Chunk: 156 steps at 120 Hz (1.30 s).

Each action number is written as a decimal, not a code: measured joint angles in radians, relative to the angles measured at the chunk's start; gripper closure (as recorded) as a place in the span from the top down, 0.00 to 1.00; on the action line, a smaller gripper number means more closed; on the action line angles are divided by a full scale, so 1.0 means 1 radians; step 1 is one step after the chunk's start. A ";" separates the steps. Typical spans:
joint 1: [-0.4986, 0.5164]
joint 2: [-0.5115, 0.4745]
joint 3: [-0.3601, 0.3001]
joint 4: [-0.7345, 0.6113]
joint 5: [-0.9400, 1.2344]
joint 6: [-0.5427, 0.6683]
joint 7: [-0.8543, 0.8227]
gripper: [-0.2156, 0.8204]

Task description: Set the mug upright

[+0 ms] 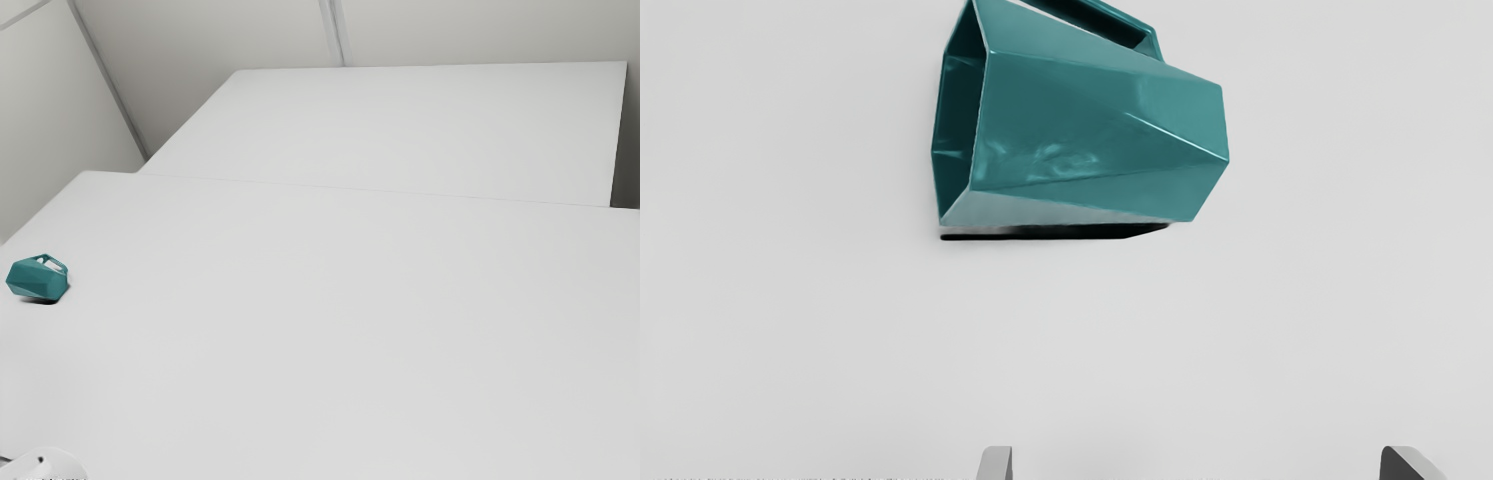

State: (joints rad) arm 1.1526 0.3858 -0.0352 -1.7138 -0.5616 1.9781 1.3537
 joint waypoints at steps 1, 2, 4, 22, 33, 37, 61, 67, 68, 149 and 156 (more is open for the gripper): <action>0.012 0.006 -0.010 0.006 0.000 0.000 0.007 0.79; 0.022 0.012 -0.019 0.013 -0.001 -0.001 0.014 0.79; 0.040 0.023 -0.035 0.026 -0.001 -0.002 0.027 0.79; 0.156 0.124 -0.147 0.119 -0.004 0.005 0.131 0.79; 0.179 0.195 -0.190 0.175 -0.008 0.026 0.183 0.79; 0.184 0.217 -0.200 0.186 -0.016 0.041 0.200 0.79; 0.188 0.284 -0.243 0.219 -0.094 0.120 0.285 0.79; 0.189 0.285 -0.251 0.220 -0.105 0.133 0.302 0.79; 0.189 0.285 -0.252 0.220 -0.106 0.135 0.304 0.79; 0.155 0.308 -0.287 0.184 -0.138 0.185 0.437 0.77; 0.154 0.310 -0.291 0.183 -0.138 0.186 0.442 0.77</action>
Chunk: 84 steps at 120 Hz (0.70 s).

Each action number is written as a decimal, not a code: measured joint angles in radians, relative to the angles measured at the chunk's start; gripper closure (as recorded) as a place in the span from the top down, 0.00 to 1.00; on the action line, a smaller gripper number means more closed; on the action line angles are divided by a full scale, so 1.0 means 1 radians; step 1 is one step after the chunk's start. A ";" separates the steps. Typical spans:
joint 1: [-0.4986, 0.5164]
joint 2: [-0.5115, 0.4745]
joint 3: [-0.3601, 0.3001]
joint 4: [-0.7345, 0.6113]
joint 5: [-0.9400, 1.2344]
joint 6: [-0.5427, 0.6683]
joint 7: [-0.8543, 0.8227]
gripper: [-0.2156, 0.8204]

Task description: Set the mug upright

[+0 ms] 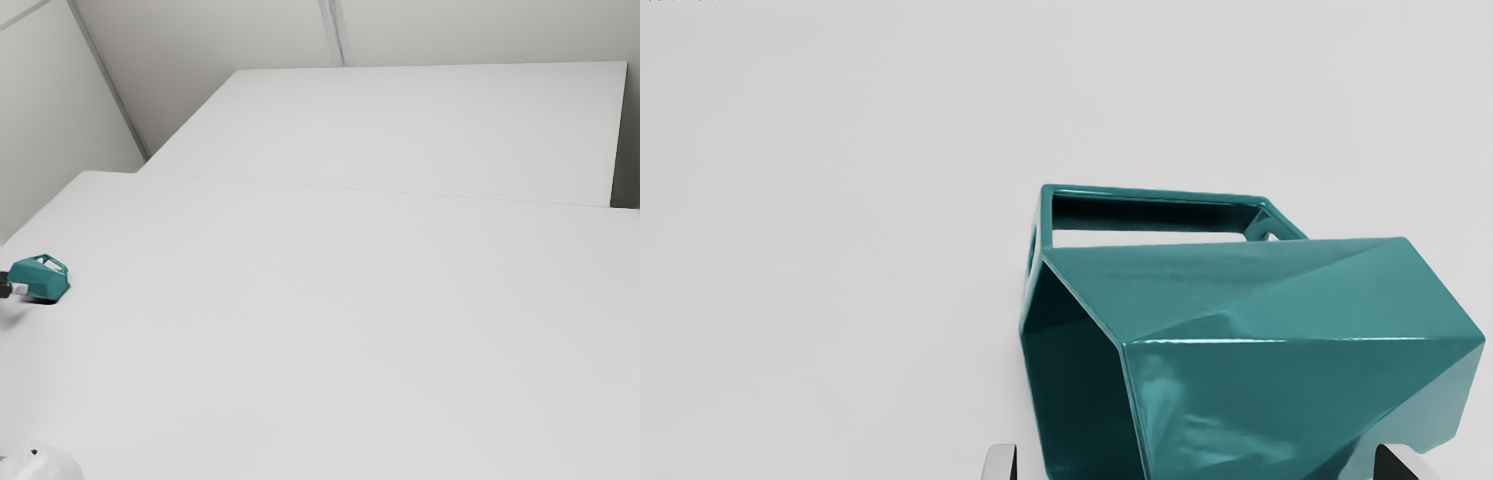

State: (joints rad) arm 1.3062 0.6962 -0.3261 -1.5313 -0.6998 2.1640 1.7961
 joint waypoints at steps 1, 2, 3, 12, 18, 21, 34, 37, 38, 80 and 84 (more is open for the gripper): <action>0.000 0.000 0.000 0.000 0.000 0.000 0.001 0.77; 0.000 0.000 -0.001 -0.001 0.000 0.000 0.002 0.77; 0.000 0.000 -0.001 -0.002 0.000 0.000 0.002 0.77; -0.003 0.001 -0.002 -0.006 0.000 0.001 0.009 0.75; -0.007 0.000 -0.002 -0.007 0.000 0.002 0.013 0.75; -0.009 0.000 -0.002 -0.007 0.000 0.002 0.014 0.74; -0.013 -0.001 -0.005 -0.008 0.000 0.003 0.021 0.73; -0.013 -0.001 -0.008 -0.008 0.000 0.003 0.023 0.72; -0.014 -0.002 -0.009 -0.008 0.000 0.003 0.023 0.72; -0.022 -0.008 -0.014 -0.008 -0.002 0.010 0.039 0.37; -0.023 -0.008 -0.015 -0.008 -0.002 0.011 0.040 0.32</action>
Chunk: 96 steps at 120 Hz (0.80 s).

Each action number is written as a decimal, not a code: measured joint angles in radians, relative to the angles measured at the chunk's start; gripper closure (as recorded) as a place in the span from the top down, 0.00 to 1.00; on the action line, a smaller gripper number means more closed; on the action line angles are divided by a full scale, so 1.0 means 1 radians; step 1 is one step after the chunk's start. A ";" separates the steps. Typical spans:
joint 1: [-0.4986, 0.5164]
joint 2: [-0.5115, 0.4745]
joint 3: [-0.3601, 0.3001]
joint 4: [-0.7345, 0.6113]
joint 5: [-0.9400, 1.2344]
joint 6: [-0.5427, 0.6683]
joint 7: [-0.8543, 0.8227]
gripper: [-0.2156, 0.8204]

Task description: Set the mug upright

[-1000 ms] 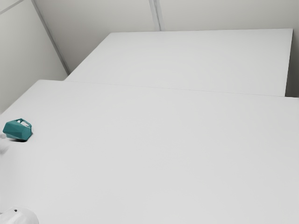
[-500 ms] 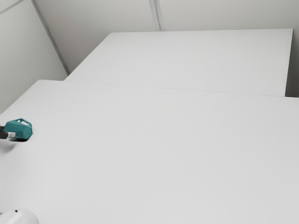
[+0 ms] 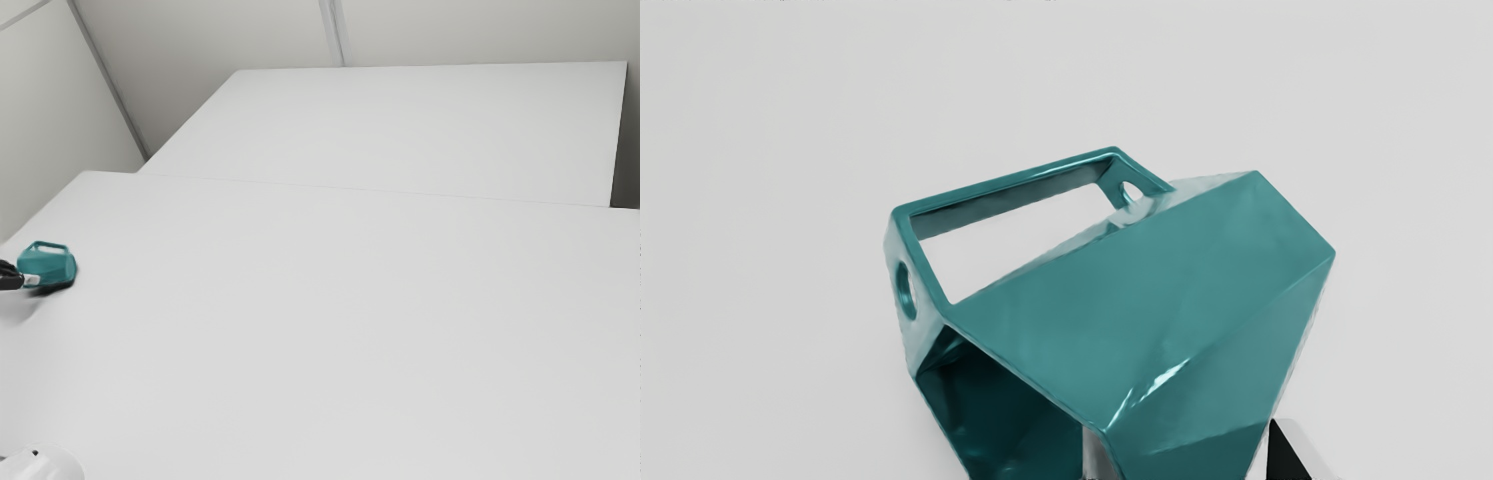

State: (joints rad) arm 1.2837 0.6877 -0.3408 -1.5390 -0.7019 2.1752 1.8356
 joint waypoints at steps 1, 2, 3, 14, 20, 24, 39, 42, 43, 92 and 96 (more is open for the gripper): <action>0.000 0.000 0.000 0.000 0.000 0.000 0.000 0.30; 0.000 -0.001 0.000 0.000 0.000 0.000 0.000 0.29; -0.001 -0.001 0.000 0.000 0.000 0.000 0.001 0.28; -0.004 -0.004 -0.001 0.000 0.001 0.003 0.003 0.18; -0.008 -0.005 -0.001 0.001 0.001 0.005 0.004 0.14; -0.009 -0.005 -0.001 0.001 0.002 0.006 0.005 0.12; -0.015 -0.013 -0.001 0.001 0.002 0.012 0.007 0.07; -0.017 -0.015 -0.001 0.001 0.001 0.013 0.008 0.07; -0.018 -0.016 -0.001 0.001 0.001 0.014 0.008 0.06; -0.104 -0.180 0.012 -0.119 0.005 0.059 -0.008 0.03; -0.114 -0.196 0.012 -0.133 0.006 0.063 -0.013 0.03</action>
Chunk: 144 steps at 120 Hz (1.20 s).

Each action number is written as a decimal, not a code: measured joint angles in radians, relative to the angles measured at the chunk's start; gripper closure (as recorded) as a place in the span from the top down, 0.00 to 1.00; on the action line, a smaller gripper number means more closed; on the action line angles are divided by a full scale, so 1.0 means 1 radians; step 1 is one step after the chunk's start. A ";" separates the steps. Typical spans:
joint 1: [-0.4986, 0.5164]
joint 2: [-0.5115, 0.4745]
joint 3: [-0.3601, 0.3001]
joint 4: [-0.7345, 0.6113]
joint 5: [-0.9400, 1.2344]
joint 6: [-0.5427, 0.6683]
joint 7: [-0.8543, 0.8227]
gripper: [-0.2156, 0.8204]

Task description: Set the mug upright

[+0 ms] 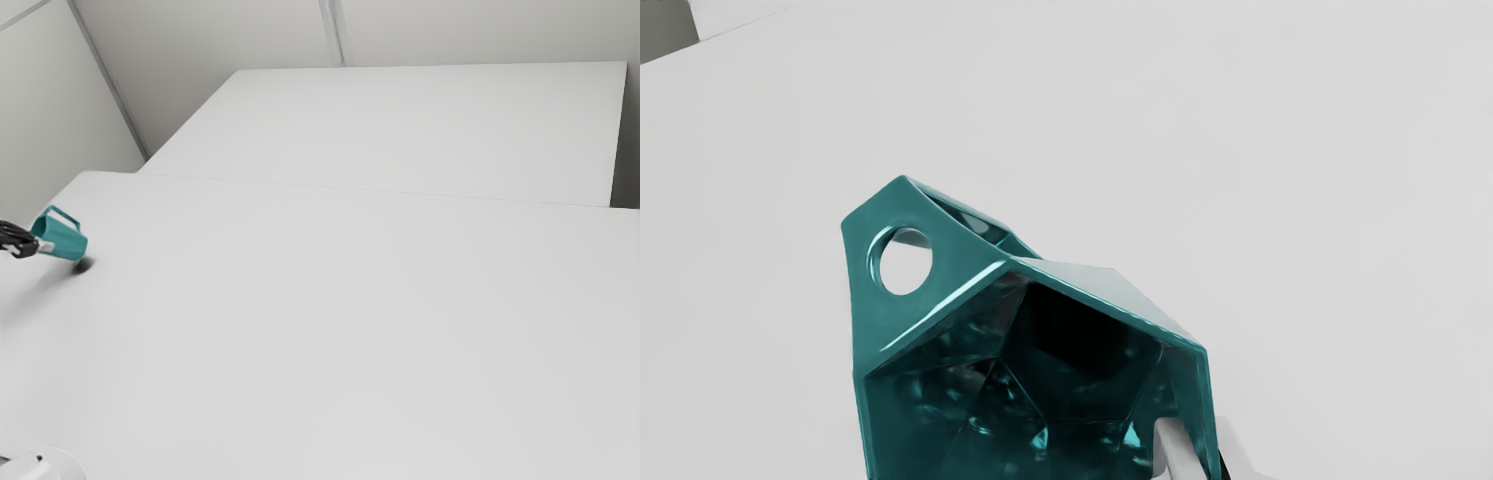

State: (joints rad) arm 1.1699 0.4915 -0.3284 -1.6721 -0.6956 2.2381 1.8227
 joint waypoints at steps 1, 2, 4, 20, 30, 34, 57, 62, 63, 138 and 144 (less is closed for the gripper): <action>-0.004 -0.007 0.001 -0.007 0.000 0.002 -0.001 0.03; -0.007 -0.012 0.002 -0.012 0.001 0.003 -0.003 0.03; -0.018 -0.027 0.009 -0.026 0.001 0.006 -0.006 0.03; -0.195 -0.128 0.115 -0.099 0.015 0.024 -0.049 0.03; -0.301 -0.182 0.152 -0.111 0.105 0.018 -0.110 0.03; -0.359 -0.204 0.177 -0.112 0.155 0.008 -0.143 0.03; -0.654 -0.316 0.304 -0.187 0.404 -0.054 -0.380 0.03; -0.681 -0.333 0.308 -0.206 0.437 -0.065 -0.434 0.03; -0.686 -0.336 0.308 -0.209 0.442 -0.067 -0.444 0.03; -1.107 -0.444 0.410 -0.361 0.687 -0.190 -1.163 0.03; -1.131 -0.443 0.408 -0.365 0.702 -0.191 -1.204 0.03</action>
State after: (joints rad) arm 0.0387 0.0480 0.0796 -2.0366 0.0069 2.0472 0.6183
